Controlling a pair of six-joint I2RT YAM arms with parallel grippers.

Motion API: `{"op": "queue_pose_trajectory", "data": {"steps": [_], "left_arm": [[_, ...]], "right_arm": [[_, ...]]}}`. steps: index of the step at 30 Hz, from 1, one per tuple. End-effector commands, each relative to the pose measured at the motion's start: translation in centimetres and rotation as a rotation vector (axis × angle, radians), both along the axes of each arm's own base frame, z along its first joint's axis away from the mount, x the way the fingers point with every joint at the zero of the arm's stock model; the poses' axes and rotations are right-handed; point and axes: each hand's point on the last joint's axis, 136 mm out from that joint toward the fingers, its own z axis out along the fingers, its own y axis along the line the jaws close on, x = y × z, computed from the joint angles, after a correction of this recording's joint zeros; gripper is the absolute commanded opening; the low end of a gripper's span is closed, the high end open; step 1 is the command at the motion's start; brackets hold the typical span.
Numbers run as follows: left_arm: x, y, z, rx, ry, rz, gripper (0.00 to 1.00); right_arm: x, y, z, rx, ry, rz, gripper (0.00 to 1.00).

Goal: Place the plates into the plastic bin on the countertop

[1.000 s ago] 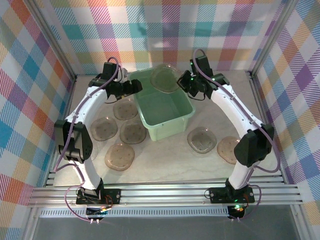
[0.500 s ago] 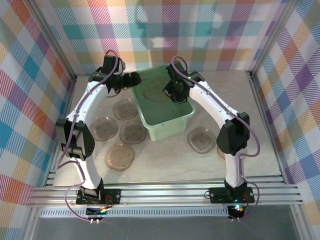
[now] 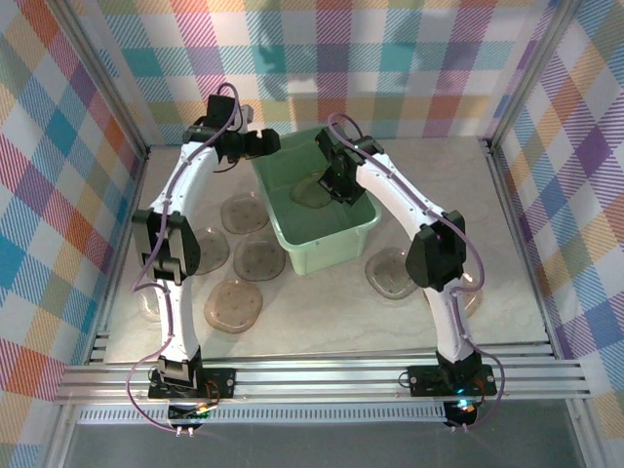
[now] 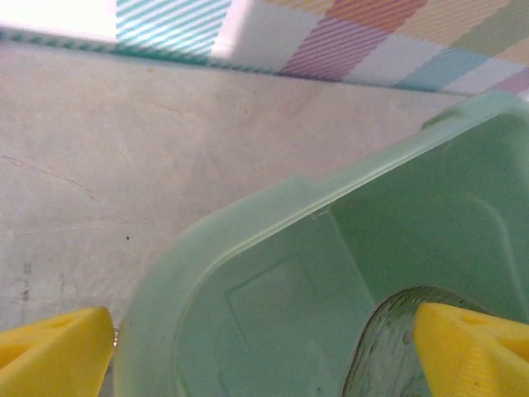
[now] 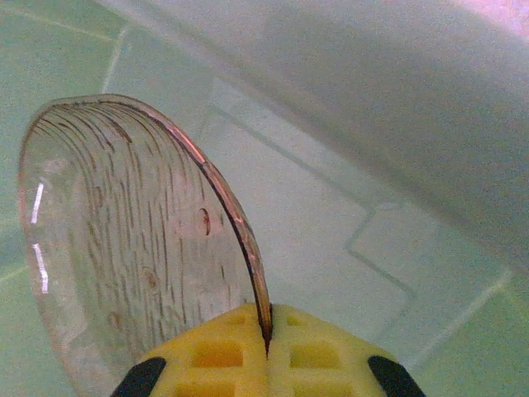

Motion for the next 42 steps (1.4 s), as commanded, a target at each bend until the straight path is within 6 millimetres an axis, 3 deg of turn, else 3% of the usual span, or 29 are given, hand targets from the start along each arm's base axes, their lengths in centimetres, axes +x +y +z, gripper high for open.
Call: {"op": "queue_pose_trajectory", "data": {"steps": [1, 9, 20, 29, 33, 42], "left_arm": [[0.4, -0.9, 1.6, -0.042, -0.051, -0.092, 0.94], [-0.1, -2.4, -0.4, -0.127, -0.020, -0.163, 0.90], [-1.8, -2.1, -2.7, -0.175, 0.040, -0.095, 0.83], [-4.1, -3.5, -2.4, -0.225, 0.089, -0.086, 0.79], [-4.2, -3.3, -1.4, -0.229, 0.067, -0.052, 0.82], [-2.1, -2.8, 2.1, -0.235, -0.016, -0.034, 0.86]], "right_arm": [[-0.1, -0.7, 0.0, -0.069, 0.018, 0.013, 0.00], [1.3, -2.7, -0.5, -0.111, 0.022, 0.018, 0.00], [4.4, -5.7, 0.4, -0.147, -0.031, 0.021, 0.00], [6.9, -4.6, 0.1, -0.086, -0.068, 0.087, 0.00], [6.1, -3.8, 0.0, -0.041, -0.037, 0.087, 0.00], [4.0, -1.7, 0.1, -0.047, -0.014, 0.048, 0.00]]}}
